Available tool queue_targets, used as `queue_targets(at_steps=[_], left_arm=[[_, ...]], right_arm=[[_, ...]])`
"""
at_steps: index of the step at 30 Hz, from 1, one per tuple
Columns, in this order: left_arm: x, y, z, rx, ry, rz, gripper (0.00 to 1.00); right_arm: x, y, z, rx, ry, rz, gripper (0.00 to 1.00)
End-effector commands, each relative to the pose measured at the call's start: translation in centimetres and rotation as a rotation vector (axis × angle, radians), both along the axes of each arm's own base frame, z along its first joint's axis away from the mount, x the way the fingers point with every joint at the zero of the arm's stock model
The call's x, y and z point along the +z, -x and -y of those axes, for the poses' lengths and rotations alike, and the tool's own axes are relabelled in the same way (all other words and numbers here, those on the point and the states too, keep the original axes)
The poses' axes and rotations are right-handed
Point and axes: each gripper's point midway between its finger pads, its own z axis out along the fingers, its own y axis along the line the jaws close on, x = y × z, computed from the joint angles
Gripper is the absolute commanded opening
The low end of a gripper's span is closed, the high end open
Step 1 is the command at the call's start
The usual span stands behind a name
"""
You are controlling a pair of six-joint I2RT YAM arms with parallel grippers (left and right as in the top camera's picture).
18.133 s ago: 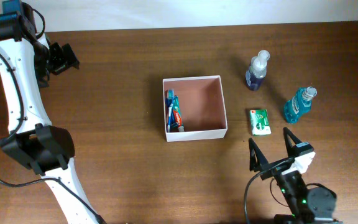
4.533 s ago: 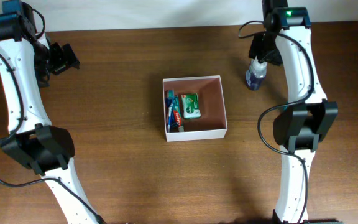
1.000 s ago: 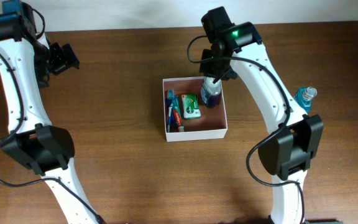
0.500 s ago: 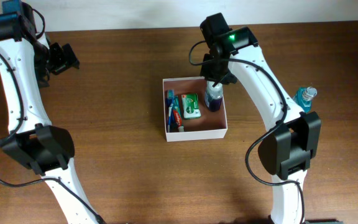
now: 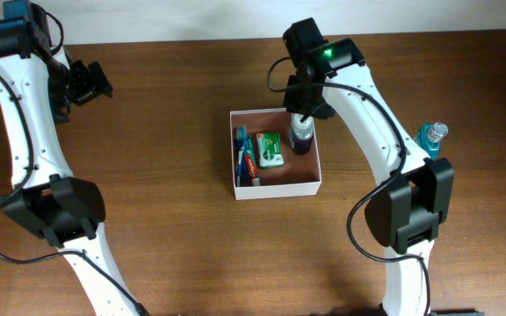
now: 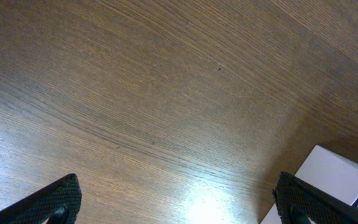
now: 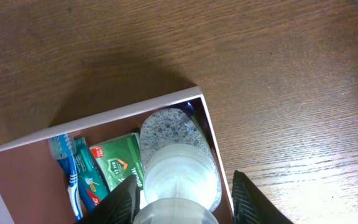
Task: Pack container
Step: 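Lower the pump bottle into the box's right corner, then open the right gripper and move it right toward the Listerine bottle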
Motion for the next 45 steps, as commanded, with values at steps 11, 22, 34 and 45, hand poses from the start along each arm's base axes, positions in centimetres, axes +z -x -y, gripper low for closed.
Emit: queue_targets(at_steps=[11, 22, 34, 45], left_arm=[[1.2, 0.3, 0.1, -0.015, 0.001, 0.027, 0.99], [1.2, 0.3, 0.1, -0.015, 0.001, 0.027, 0.99], [1.2, 0.3, 0.1, -0.015, 0.001, 0.028, 0.99], [1.2, 0.3, 0.1, -0.015, 0.001, 0.027, 0.99]], right_arm=[[9.0, -0.7, -0.1, 0.115, -0.007, 0.184, 0.82], [18.8, 3.9, 8.4, 0.033, 0.116, 0.255, 0.98], [19.4, 8.2, 13.6, 0.113, 0.111, 0.188, 0.99], [14.4, 14.3, 24.9, -0.191, 0.176, -0.047, 0.99]])
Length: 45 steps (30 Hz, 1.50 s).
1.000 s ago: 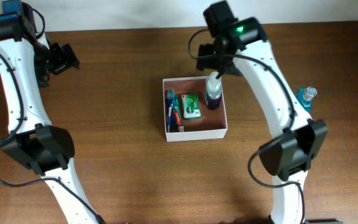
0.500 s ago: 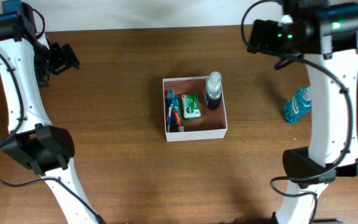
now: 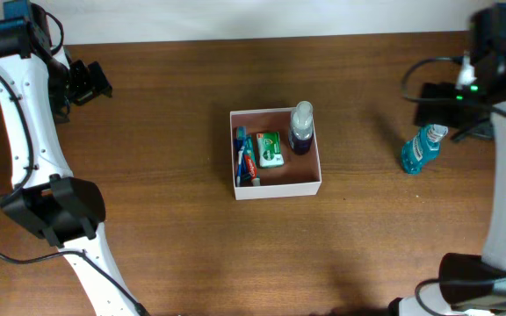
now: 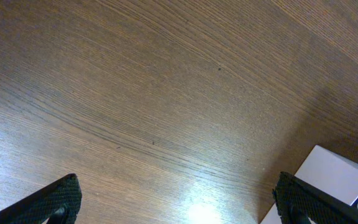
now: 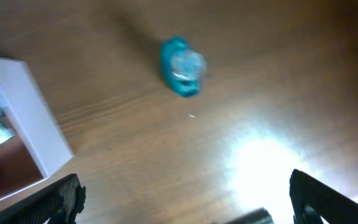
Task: Pack container
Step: 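Open the right gripper and move it right toward the Listerine bottle, then lower the right gripper around the blue Listerine bottle and close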
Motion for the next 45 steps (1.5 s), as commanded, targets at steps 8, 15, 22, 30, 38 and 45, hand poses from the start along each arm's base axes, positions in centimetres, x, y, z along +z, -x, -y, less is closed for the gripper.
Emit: queue_targets(at_steps=[8, 15, 22, 30, 38, 45], left_arm=[[1.2, 0.3, 0.1, -0.015, 0.001, 0.027, 0.99], [1.2, 0.3, 0.1, -0.015, 0.001, 0.028, 0.99], [1.2, 0.3, 0.1, -0.015, 0.001, 0.028, 0.99], [1.2, 0.3, 0.1, -0.015, 0.001, 0.027, 0.99], [1.2, 0.3, 0.1, -0.015, 0.001, 0.027, 0.99], [1.2, 0.3, 0.1, -0.015, 0.001, 0.027, 0.99]], right_arm=[[-1.1, -1.6, 2.6, 0.094, -0.049, 0.037, 0.98], [-6.1, -2.9, 2.7, 0.126, -0.093, -0.074, 0.99], [-8.2, -3.5, 2.9, 0.163, -0.097, -0.115, 0.99], [-10.3, -4.1, 3.1, 0.172, -0.092, -0.117, 0.99], [-14.8, -3.5, 3.0, 0.173, -0.107, -0.168, 0.99], [-15.8, -4.5, 3.3, 0.222, -0.084, -0.136, 0.99]])
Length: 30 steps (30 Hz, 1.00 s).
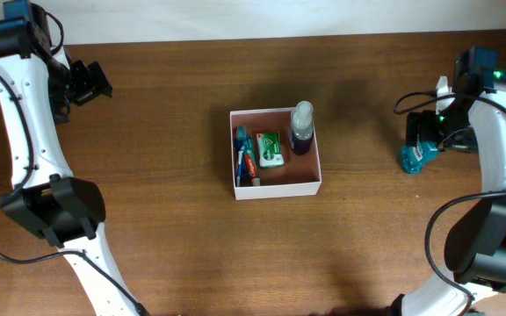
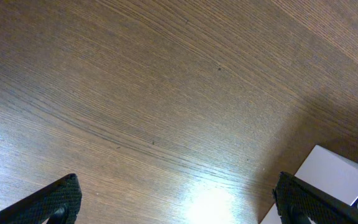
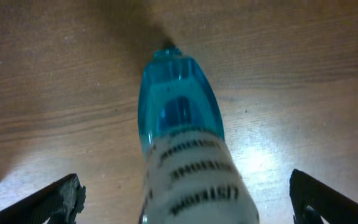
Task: Pack container
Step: 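Lower the right gripper around the blue Listerine bottle and close, then lift the Listerine bottle and carry it over the white box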
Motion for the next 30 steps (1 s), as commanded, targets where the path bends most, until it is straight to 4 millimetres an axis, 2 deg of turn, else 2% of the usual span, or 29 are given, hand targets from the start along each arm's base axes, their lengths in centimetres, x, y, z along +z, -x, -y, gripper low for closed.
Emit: queue_targets(at_steps=[1, 5, 14, 16, 17, 18, 23, 30], left_arm=[[1.2, 0.3, 0.1, -0.015, 0.001, 0.028, 0.99], [1.2, 0.3, 0.1, -0.015, 0.001, 0.028, 0.99], [1.2, 0.3, 0.1, -0.015, 0.001, 0.028, 0.99], [1.2, 0.3, 0.1, -0.015, 0.001, 0.028, 0.99], [1.2, 0.3, 0.1, -0.015, 0.001, 0.028, 0.99], [1.2, 0.3, 0.1, -0.015, 0.001, 0.028, 0.99], [1.2, 0.3, 0.1, -0.015, 0.001, 0.028, 0.99], [1.2, 0.3, 0.1, -0.015, 0.001, 0.028, 0.99]], right_arm=[[0.1, -0.5, 0.1, 0.030, 0.003, 0.027, 0.99], [0.2, -0.8, 0.2, 0.031, 0.008, 0.040, 1.00], [0.3, -1.3, 0.4, 0.033, 0.018, 0.059, 0.84], [0.3, -1.3, 0.4, 0.033, 0.018, 0.060, 0.77], [0.3, -1.4, 0.4, 0.033, 0.019, 0.064, 0.65], [0.3, -1.4, 0.5, 0.033, 0.019, 0.066, 0.62], [0.3, -1.5, 0.5, 0.033, 0.021, 0.070, 0.57], [0.4, -1.7, 0.5, 0.033, 0.023, 0.077, 0.36]])
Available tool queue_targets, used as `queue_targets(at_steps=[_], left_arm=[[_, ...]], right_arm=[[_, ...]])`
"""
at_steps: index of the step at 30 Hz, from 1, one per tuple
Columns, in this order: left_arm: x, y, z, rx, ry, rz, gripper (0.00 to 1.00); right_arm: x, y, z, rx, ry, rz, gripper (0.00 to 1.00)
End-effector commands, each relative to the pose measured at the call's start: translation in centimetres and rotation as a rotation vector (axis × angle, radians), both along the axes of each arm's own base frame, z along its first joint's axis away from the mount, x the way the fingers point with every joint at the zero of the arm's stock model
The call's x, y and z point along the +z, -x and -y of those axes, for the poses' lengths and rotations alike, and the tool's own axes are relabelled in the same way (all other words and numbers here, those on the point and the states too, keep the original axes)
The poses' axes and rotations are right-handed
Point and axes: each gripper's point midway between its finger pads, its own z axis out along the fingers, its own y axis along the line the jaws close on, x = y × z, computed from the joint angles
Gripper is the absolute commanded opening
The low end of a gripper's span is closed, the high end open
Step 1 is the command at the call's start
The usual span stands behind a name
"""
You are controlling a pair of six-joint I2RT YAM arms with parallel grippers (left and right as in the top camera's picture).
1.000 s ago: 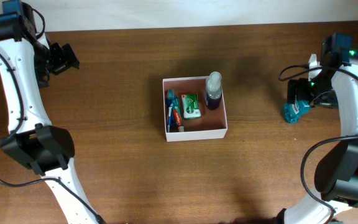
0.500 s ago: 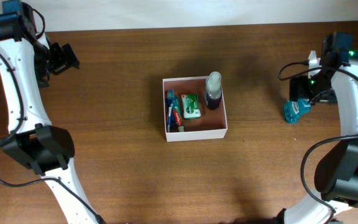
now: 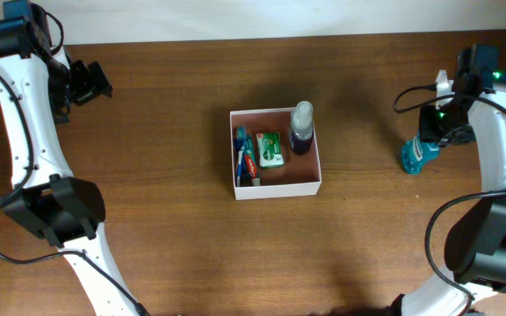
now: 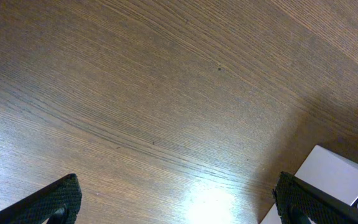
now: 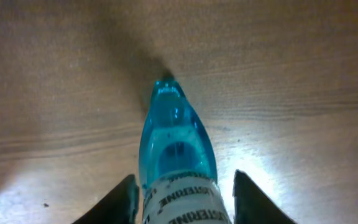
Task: Pack container
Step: 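Lift the Listerine bottle and carry it over the white box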
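A white box [image 3: 278,190] with a brown floor sits mid-table. It holds a clear spray bottle [image 3: 300,128], a green packet [image 3: 269,149] and a toothbrush with toothpaste [image 3: 242,156]. A blue mouthwash bottle [image 3: 414,156] stands on the table at the right. My right gripper [image 3: 435,130] is closed around its upper part. In the right wrist view the blue bottle [image 5: 178,149] fills the gap between the fingers [image 5: 124,200]. My left gripper [image 3: 90,83] hangs open at the far left, over bare wood, with nothing between its fingers [image 4: 61,198].
A corner of the white box [image 4: 335,175] shows at the lower right of the left wrist view. Bare brown tabletop [image 3: 367,228] lies between the box and the blue bottle. The table's back edge runs along the top of the overhead view.
My right gripper's fingers, wide apart around the blue bottle before, now stand close against its sides. The bottle still stands at the same spot. The left arm has not moved.
My right gripper held the spray bottle down in the box's back right corner. Then that bottle stood alone in the box and the gripper was open near the blue bottle at the right. It then straddled the blue bottle, and now it is closed on it.
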Motion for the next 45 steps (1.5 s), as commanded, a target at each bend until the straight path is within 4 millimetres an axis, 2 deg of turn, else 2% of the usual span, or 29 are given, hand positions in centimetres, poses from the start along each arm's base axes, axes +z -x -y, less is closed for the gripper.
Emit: queue_targets(at_steps=[1, 15, 22, 25, 31, 39, 42, 45], left_arm=[[1.2, 0.3, 0.1, -0.015, 0.001, 0.027, 0.99], [1.2, 0.3, 0.1, -0.015, 0.001, 0.027, 0.99], [1.2, 0.3, 0.1, -0.015, 0.001, 0.027, 0.99], [1.2, 0.3, 0.1, -0.015, 0.001, 0.027, 0.99], [1.2, 0.3, 0.1, -0.015, 0.001, 0.027, 0.99], [1.2, 0.3, 0.1, -0.015, 0.001, 0.027, 0.99], [1.2, 0.3, 0.1, -0.015, 0.001, 0.027, 0.99], [1.2, 0.3, 0.1, -0.015, 0.001, 0.027, 0.99]], right_arm=[[0.1, 0.1, 0.1, -0.006, -0.003, 0.008, 0.34], [0.5, -0.1, -0.6, -0.001, -0.040, 0.018, 0.24], [2.9, -0.8, -1.9, 0.018, -0.112, 0.063, 0.23], [4.3, -0.9, -2.6, 0.027, -0.149, 0.077, 0.20], [7.3, -0.5, -5.2, 0.053, -0.286, 0.099, 0.17], [11.9, 1.1, -9.5, 0.096, -0.506, 0.111, 0.16], [13.1, 1.7, -11.0, 0.124, -0.528, 0.100, 0.15], [14.1, 2.4, -13.6, 0.183, -0.563, 0.083, 0.15]])
